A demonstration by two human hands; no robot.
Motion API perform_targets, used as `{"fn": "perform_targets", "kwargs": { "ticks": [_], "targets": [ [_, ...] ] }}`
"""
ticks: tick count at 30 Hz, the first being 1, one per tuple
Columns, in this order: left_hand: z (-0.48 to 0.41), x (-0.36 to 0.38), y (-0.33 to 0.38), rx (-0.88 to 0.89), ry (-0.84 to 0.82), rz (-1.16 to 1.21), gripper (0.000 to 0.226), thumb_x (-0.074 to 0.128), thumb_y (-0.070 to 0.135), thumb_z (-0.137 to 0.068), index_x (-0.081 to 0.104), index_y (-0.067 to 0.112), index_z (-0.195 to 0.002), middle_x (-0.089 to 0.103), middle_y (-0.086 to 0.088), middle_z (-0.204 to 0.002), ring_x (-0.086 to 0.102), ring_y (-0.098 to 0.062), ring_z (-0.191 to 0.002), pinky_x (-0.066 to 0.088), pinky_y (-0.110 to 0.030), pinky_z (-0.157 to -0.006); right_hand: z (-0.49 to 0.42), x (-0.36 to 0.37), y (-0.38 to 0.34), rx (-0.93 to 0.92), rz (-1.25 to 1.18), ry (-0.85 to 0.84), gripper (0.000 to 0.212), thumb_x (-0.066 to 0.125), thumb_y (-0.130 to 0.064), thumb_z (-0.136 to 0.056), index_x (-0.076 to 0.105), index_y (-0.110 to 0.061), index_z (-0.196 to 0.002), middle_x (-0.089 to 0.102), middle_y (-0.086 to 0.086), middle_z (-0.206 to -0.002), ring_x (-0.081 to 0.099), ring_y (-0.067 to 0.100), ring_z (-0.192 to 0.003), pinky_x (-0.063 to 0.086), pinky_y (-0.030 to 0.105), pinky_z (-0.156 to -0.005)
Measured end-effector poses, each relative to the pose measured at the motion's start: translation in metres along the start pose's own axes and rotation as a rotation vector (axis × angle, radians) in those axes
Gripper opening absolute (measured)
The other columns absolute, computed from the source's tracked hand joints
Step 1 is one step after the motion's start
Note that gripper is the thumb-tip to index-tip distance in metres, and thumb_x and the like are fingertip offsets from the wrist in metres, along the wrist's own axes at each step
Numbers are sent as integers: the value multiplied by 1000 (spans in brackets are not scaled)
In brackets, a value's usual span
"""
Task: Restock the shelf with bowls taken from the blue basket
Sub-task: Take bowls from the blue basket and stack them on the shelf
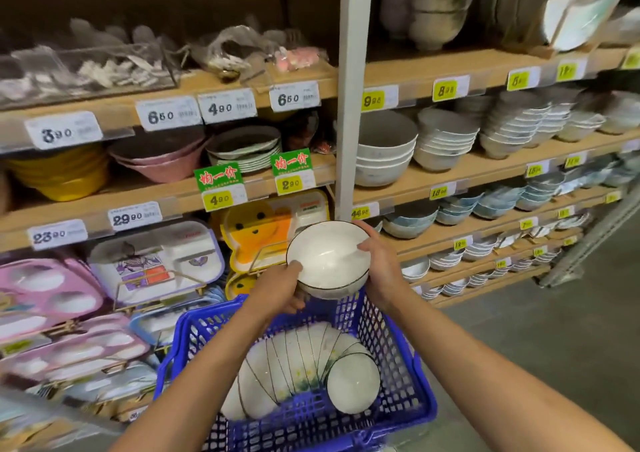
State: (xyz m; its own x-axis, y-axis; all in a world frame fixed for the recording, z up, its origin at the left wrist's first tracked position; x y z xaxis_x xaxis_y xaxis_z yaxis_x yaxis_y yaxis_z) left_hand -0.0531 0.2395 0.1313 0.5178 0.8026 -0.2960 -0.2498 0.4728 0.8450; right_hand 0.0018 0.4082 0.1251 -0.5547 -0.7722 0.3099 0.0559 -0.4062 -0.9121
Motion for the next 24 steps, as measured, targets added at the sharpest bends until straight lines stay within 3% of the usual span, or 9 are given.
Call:
{"fn": "perform_targets", "kwargs": {
  "ticks": [3, 6, 8, 11, 13, 15, 19, 24],
  "targets": [
    [8, 9, 21, 159, 98, 293, 18, 39, 29, -101, 53, 22, -111, 59, -5, -114, 61, -24, -101, 56, -42, -82, 8, 7, -28, -36, -67, 29, 49, 40, -5, -79, 65, -25, -116, 61, 13, -124, 56, 35, -112, 51, 48, -90],
    [16, 19, 48, 203, 115, 530, 31, 37, 35, -100, 58, 19, -117, 61, -7, -124, 57, -30, -114, 49, -46, -93, 17, 5, -52, -36, -115, 39, 46, 42, -6, -78, 68, -23, -112, 64, 13, -120, 58, 35, -110, 52, 46, -88],
    [20, 28, 72, 283, 109, 615, 40, 36, 34, -100, 63, 13, -121, 68, -8, -119, 61, -28, -110, 48, -40, -88, 24, -2, -70, -53, -130, 51, 46, 42, -7, -78, 68, -21, -113, 65, 14, -119, 58, 34, -109, 52, 45, -87],
    [30, 45, 105, 396, 94, 723, 37, 35, 29, -99, 69, 14, -103, 74, -4, -100, 66, -22, -94, 48, -36, -80, 32, -16, -97, -73, -145, 66, 47, 42, -7, -80, 66, -22, -117, 66, 12, -117, 60, 33, -105, 54, 38, -73],
    [35, 61, 123, 436, 82, 757, 37, 34, 28, -99, 68, 14, -100, 74, -5, -94, 68, -19, -88, 50, -32, -76, 36, -30, -119, -107, -135, 74, 43, 42, -9, -84, 66, -22, -117, 65, 11, -117, 59, 32, -107, 53, 37, -74],
    [39, 79, 139, 483, 82, 776, 37, 34, 28, -98, 69, 16, -94, 76, 1, -84, 70, -13, -77, 54, -22, -63, 41, -45, -140, -143, -119, 81, 35, 42, -15, -91, 67, -23, -114, 67, 8, -114, 62, 29, -105, 54, 35, -74],
    [48, 122, 175, 524, 73, 828, 33, 38, 27, -94, 69, 18, -86, 75, 3, -78, 71, -10, -68, 52, -17, -51, 46, -85, -177, -205, -97, 14, 29, 45, -30, -94, 73, -21, -93, 77, 0, -88, 73, 13, -74, 53, 23, -53],
    [56, 180, 211, 523, 97, 857, 35, 39, 30, -91, 73, 20, -86, 76, 0, -84, 71, -19, -79, 54, -27, -63, 44, -141, -216, -258, -23, 46, 31, 48, -36, -88, 75, -24, -78, 76, 1, -90, 70, 19, -82, 49, 32, -71]
  ]
}}
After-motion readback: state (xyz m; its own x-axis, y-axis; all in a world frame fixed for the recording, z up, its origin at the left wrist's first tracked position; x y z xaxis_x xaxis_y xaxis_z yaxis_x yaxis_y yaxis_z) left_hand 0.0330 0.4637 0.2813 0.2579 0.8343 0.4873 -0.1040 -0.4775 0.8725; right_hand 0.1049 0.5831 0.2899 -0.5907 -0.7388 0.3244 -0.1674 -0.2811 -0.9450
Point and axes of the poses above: each hand's wrist, its own z-axis away from the middle knuckle, its own x-axis out of the palm, y = z × x, the point moved 2 cm from there along -z, towards the middle knuckle
